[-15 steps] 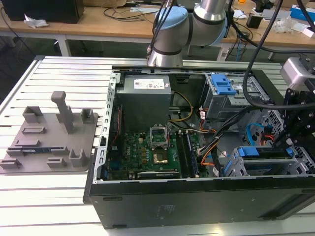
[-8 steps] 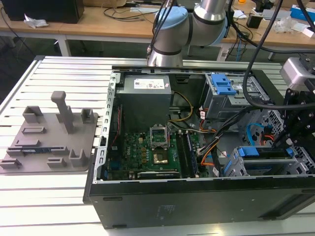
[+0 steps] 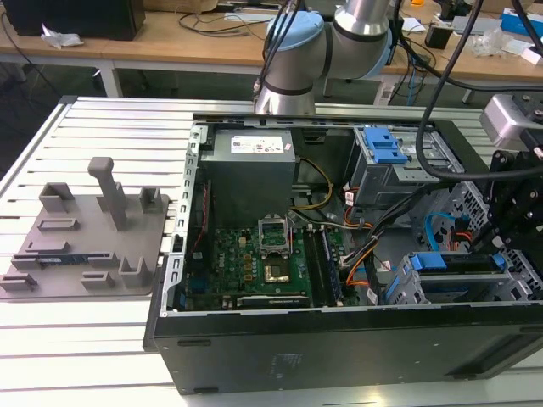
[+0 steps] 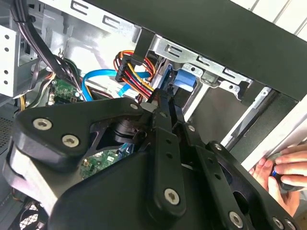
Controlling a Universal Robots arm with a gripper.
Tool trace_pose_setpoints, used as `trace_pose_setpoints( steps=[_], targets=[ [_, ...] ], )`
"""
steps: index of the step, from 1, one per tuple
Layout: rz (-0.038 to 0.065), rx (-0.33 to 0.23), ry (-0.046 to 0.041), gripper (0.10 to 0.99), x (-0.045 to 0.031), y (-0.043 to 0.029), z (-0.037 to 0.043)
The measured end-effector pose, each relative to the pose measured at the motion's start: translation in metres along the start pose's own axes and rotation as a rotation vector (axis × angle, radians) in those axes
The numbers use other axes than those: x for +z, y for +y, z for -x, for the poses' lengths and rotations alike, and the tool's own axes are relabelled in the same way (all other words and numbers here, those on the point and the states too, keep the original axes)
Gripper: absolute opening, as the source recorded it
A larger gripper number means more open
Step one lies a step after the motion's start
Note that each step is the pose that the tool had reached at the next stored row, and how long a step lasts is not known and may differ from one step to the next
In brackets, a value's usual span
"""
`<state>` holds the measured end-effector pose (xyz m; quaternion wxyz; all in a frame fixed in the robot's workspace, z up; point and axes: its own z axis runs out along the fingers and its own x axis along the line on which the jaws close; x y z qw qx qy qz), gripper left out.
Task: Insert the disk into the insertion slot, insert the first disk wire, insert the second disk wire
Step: 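Insert the first disk wire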
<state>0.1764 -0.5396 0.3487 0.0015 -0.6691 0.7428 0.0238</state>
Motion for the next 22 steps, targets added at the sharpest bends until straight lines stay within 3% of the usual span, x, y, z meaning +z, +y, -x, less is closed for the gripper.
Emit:
trace_pose_setpoints(
  steps=[1,5,9,22],
  targets=[
    [0.0,0.0,0.0001,0.169,0.0,0.0001,0.0],
    [-0.018,0.001,-0.0019,0.169,0.0,0.0012,-0.0002],
    [-0.019,0.003,-0.0019,0.169,0.0001,0.0049,-0.0006],
    [-0.019,0.023,-0.0024,0.169,0.0021,0.0044,-0.0031]
  ],
)
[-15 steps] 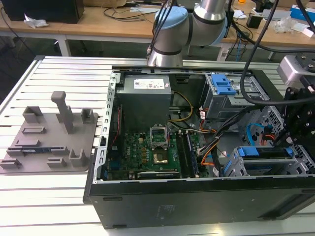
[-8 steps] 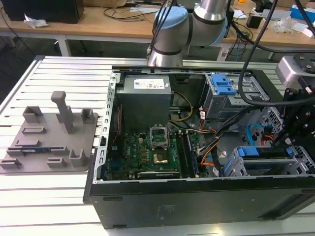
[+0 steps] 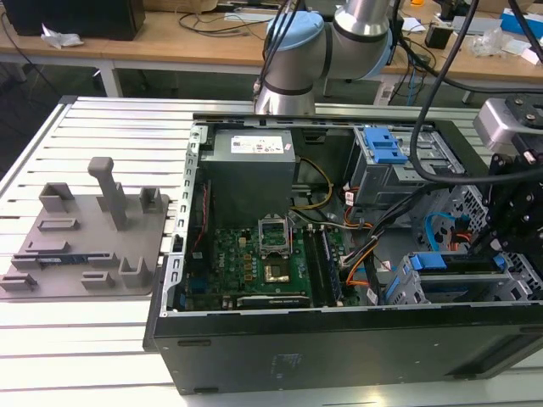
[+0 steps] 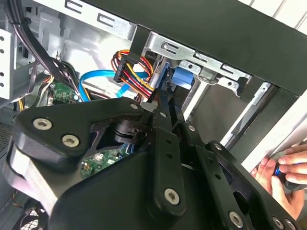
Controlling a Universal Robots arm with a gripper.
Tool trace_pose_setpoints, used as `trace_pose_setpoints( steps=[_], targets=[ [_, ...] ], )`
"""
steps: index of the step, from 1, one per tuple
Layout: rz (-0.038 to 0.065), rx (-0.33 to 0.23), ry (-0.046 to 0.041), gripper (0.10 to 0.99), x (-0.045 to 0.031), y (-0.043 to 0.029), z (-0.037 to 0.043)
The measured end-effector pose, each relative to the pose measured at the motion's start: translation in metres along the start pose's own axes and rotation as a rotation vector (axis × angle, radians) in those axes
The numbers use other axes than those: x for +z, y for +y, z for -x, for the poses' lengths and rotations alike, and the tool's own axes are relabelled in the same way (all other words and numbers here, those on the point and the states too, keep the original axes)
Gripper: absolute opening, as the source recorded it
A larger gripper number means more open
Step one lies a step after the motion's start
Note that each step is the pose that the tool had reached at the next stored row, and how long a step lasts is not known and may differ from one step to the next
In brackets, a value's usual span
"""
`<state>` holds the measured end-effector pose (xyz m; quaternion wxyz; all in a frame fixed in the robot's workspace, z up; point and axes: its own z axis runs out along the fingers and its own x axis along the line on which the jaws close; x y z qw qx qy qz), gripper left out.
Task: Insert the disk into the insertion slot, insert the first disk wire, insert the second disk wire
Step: 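Insert the first disk wire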
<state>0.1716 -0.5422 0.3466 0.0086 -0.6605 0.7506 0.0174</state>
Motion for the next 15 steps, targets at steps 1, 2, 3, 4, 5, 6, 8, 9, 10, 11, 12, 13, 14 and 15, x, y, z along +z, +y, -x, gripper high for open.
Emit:
trace_pose_setpoints(
  steps=[1,2,3,4,5,6,8,9,10,11,12,13,14,15],
  targets=[
    [0.0,0.0,0.0,0.169,0.0005,0.0,0.0],
    [0.0,0.0,0.0,0.169,0.001,0.0,0.0],
    [0.0,0.0,0.0001,0.169,0.0013,0.0,-0.0001],
    [0.0,0.0,0.0,0.169,0.0016,0.0,-0.0001],
    [0.0,0.0,0.0,0.169,0.0019,0.0,-0.0001],
    [0.0,0.0,0.0001,0.169,0.0021,0.0,-0.0001],
    [0.0,0.0,0.0,0.169,0.0028,-0.0001,-0.0001],
    [0.0,0.0,0.0,0.169,0.0035,-0.0001,-0.0001],
    [0.0,0.0,0.0001,0.169,0.004,-0.0001,-0.0001],
    [0.0,0.0,0.0002,0.169,0.0043,-0.0001,-0.0001],
    [0.0,0.0,0.0003,0.169,0.0048,-0.0001,-0.0002],
    [0.0,0.0,0.0004,0.169,0.0051,-0.0001,-0.0002],
    [0.0,0.0,0.0003,0.169,0.0052,-0.0001,-0.0002],
    [0.0,0.0,0.0003,0.169,0.0054,-0.0001,-0.0002]
  ],
)
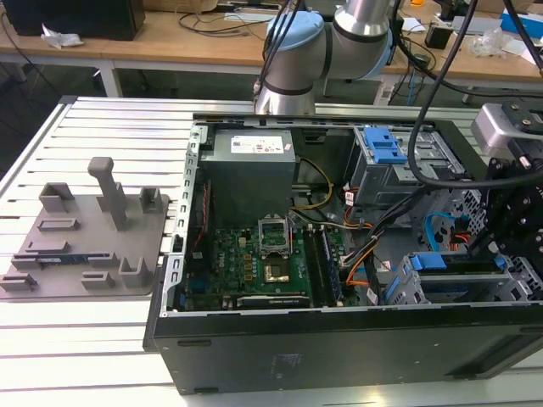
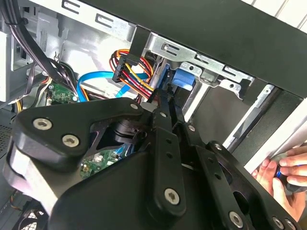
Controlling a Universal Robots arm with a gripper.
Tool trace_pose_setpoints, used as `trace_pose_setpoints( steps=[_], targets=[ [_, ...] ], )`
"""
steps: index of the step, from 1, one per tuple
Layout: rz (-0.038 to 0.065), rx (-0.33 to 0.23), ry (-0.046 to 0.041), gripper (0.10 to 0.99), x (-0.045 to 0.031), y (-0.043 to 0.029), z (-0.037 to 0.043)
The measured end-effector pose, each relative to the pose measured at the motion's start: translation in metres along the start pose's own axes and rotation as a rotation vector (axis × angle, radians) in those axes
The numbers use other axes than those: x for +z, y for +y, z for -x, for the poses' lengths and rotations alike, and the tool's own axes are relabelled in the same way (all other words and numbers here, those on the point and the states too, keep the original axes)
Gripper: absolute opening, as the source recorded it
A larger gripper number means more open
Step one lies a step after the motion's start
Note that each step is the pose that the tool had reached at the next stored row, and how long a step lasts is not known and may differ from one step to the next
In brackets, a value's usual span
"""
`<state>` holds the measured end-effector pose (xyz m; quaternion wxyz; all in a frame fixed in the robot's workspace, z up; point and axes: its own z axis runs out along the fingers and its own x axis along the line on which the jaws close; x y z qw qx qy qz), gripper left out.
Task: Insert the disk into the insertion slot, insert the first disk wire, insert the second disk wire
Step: 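Insert the first disk wire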
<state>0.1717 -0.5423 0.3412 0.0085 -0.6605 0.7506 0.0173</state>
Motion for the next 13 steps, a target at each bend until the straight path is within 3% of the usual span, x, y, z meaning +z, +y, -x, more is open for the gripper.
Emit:
trace_pose_setpoints(
  steps=[7,13],
  targets=[
    [0.0,0.0,-0.0007,0.169,-0.0003,0.0,0.0001],
    [0.0,-0.002,-0.0006,0.169,-0.0064,0.0002,0.0009]
  ],
)
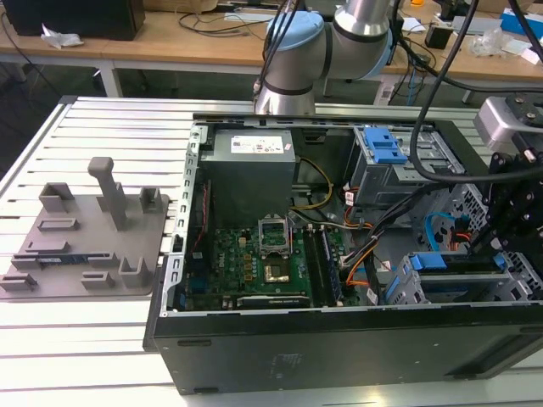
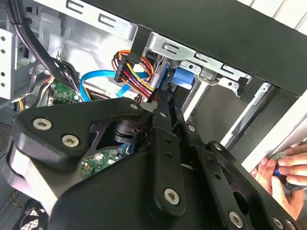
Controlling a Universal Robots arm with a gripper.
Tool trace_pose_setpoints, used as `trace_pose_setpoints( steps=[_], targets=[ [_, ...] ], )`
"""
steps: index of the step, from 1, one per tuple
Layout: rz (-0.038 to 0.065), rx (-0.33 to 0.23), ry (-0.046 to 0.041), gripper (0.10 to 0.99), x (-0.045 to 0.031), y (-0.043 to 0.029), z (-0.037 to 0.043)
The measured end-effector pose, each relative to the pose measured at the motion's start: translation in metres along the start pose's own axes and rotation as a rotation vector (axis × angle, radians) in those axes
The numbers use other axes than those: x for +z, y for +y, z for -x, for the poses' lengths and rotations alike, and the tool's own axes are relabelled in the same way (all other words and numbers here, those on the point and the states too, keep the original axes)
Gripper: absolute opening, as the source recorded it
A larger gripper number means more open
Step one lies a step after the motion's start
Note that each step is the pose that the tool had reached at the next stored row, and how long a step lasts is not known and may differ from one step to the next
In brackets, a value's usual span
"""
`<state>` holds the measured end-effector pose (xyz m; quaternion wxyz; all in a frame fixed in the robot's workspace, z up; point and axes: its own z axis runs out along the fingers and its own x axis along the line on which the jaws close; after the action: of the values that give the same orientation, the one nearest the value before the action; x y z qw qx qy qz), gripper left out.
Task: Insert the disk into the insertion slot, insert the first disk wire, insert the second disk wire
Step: 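Insert the first disk wire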
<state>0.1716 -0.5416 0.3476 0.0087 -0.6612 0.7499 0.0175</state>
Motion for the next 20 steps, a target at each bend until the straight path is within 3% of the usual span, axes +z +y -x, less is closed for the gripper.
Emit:
trace_pose_setpoints(
  steps=[20],
  targets=[
    [0.0,-0.026,-0.0001,0.169,0.0051,-0.0001,-0.0002]
  ],
)
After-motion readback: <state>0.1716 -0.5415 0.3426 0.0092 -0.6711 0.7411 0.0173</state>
